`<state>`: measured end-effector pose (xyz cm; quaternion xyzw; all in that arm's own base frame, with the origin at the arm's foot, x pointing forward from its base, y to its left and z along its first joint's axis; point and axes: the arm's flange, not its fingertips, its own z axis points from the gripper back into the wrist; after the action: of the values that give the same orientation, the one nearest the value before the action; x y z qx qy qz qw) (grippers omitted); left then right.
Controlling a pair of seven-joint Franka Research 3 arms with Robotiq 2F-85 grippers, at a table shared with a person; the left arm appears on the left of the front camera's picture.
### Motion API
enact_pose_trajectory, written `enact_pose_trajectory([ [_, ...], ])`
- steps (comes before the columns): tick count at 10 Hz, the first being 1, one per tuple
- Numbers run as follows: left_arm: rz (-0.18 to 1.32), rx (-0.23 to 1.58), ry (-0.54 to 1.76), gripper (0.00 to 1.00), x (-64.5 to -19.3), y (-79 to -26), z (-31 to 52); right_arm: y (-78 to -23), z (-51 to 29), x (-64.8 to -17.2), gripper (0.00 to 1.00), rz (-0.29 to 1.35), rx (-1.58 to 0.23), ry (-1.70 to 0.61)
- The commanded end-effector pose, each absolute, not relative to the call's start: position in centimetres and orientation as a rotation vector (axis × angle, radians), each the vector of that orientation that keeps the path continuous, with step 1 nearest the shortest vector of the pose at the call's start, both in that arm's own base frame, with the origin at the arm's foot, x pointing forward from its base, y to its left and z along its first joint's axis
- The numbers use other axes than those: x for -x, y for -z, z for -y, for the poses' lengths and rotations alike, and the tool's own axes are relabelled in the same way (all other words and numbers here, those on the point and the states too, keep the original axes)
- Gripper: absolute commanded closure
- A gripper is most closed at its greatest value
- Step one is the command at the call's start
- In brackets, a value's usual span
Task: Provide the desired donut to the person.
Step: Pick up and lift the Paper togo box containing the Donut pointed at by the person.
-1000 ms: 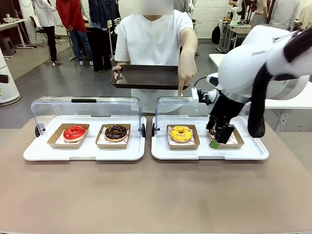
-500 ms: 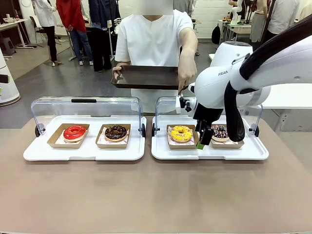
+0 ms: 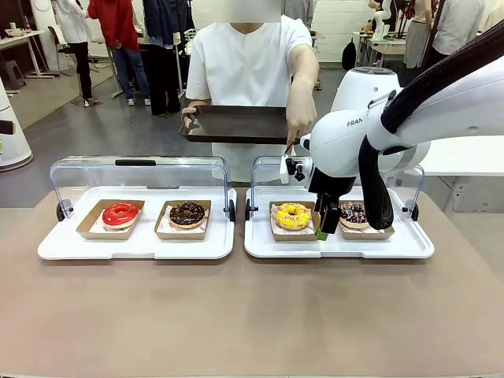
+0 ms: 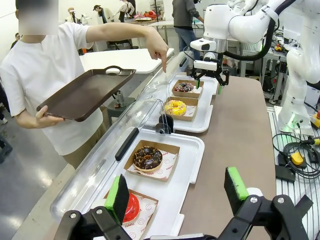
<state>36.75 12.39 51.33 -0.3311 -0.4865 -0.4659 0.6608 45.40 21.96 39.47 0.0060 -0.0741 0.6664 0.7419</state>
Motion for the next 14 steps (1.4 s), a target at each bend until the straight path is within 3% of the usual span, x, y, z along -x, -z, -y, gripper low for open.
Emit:
enact_pose_trajectory([
  [1, 1.114, 0.747, 1.051, 0.00, -36.8, -51.4, -12.5, -39.4, -22.0, -45.4, 0.00, 0.161, -0.014, -1.459],
  [6, 1.114, 0.747, 1.051, 0.00, -36.8, -51.4, -12.5, -36.9, -22.8, -48.1, 0.00, 0.213, -0.037, -1.491],
  [14, 1.114, 0.747, 1.051, 0.00, -36.8, -51.4, -12.5, -33.6, -22.1, -50.9, 0.00, 0.162, -0.038, -1.522],
])
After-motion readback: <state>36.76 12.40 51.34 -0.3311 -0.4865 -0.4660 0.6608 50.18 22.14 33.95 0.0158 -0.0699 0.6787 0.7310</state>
